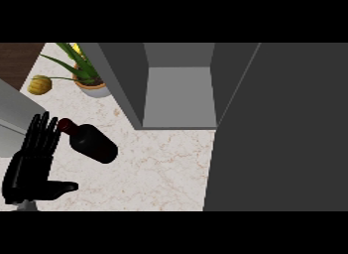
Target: Pick up the wine, place it into the cabinet and close the cabinet
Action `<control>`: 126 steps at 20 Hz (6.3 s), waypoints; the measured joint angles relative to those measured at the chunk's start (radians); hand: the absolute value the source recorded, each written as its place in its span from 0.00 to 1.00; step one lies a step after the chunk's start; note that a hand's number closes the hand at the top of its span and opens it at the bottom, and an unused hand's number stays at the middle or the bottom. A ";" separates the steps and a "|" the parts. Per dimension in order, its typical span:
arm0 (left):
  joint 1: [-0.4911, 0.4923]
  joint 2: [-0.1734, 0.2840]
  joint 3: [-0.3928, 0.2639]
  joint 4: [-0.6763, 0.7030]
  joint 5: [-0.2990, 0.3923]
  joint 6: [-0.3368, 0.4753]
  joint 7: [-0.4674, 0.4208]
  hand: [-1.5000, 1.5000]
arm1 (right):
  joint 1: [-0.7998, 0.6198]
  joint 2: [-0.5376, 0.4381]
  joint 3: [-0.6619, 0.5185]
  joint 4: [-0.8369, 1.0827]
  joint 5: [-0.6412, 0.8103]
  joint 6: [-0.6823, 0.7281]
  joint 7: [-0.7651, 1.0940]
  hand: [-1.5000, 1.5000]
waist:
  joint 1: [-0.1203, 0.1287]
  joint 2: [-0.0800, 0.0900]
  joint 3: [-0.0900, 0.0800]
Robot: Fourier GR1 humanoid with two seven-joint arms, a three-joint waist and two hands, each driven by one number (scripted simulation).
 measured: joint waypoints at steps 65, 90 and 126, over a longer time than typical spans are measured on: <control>-0.144 0.082 -0.091 0.483 -0.204 0.047 -0.489 1.00 | -0.053 0.014 -0.022 0.014 0.003 0.001 0.030 0.00 | 0.008 -0.002 0.001; -0.064 -0.065 -0.321 -0.358 -0.131 0.244 0.149 1.00 | -0.021 0.018 -0.036 0.012 -0.002 0.025 0.017 0.00 | 0.004 -0.001 0.001; -0.593 -0.108 -0.748 -0.074 -0.121 0.968 0.213 1.00 | 0.026 0.032 -0.043 0.009 -0.015 0.074 -0.024 0.00 | -0.006 0.001 0.001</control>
